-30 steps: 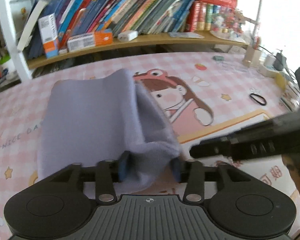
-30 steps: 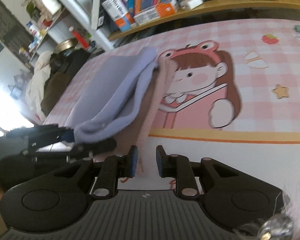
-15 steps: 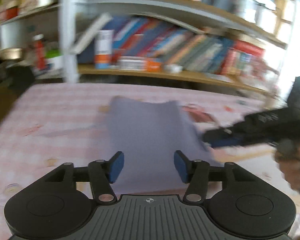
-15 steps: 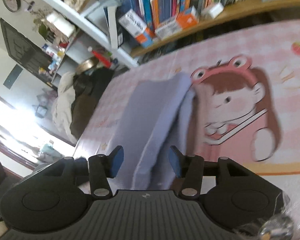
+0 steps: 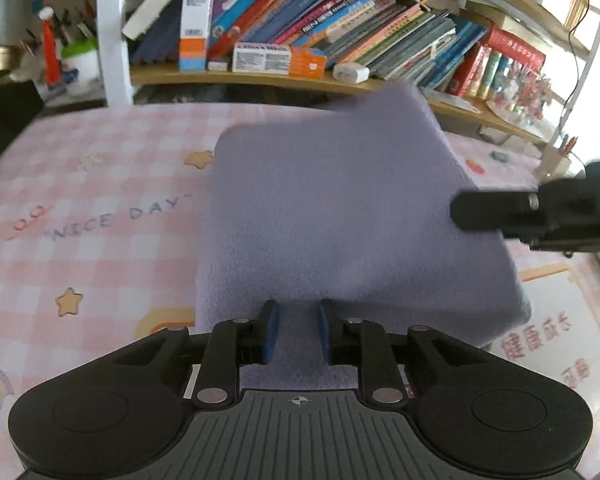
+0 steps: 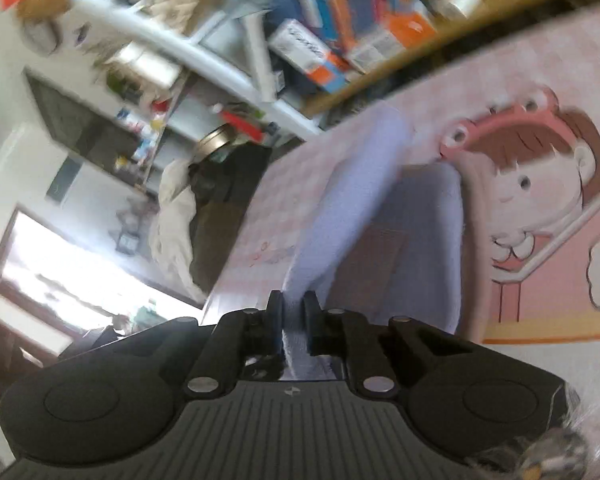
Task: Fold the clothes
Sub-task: 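Lay the folded half down and open both tools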
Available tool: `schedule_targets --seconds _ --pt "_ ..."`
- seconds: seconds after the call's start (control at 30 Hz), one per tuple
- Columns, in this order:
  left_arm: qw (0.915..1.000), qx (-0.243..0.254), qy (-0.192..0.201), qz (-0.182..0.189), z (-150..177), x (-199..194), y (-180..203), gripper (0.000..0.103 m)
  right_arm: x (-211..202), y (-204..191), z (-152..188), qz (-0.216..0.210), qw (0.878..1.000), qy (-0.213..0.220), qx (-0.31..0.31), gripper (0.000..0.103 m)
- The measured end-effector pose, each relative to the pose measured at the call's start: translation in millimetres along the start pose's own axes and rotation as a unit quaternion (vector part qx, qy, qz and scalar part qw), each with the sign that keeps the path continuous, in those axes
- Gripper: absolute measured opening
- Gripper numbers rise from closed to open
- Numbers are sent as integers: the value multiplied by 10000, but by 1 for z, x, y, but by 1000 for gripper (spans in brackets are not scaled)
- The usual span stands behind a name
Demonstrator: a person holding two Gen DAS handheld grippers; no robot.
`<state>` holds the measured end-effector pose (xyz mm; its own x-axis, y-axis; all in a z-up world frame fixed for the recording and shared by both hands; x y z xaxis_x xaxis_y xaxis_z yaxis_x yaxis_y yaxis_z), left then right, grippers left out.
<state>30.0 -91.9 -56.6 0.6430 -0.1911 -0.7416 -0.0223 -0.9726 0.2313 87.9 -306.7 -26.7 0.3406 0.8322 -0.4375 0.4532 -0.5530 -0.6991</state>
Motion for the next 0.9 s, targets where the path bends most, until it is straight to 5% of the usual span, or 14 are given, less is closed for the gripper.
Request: schedule_targets --seconds 0.33,0.47,0.6,0.73,0.87,0.9 --pt "9996 272 -109 12 4 2 5 21 10 30 19 1276 9914 -187 199 13" --pt "9994 268 91 201 -2 -12 3 21 5 18 20 1250 9920 -156 118 29" --pt "9970 92 495 588 -10 -30 -1 21 7 7 21 1321 9908 -280 -47 34" --pt "9987 258 131 419 -9 -11 2 21 9 -2 24 1554 9868 -298 -338 11" --pt "9981 218 -63 565 0 0 -5 22 -11 -16 26 1017 9930 215 -566 8" --pt "9979 171 -86 622 -1 0 -7 22 -10 -12 27 1203 9915 154 -467 7"
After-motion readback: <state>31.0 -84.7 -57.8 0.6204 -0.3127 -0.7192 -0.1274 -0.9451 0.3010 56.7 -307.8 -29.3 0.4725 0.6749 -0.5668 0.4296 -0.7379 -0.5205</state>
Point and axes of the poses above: each gripper's, at about its wrist camera, not at the fingertips, and x roughly the way its jaws point, y to its right, z to its underside, the point moved 1 cm from there along x, roughly the way its jaws point, and after that the axes turned 9 degrees about -x, right-handed, at the moved point
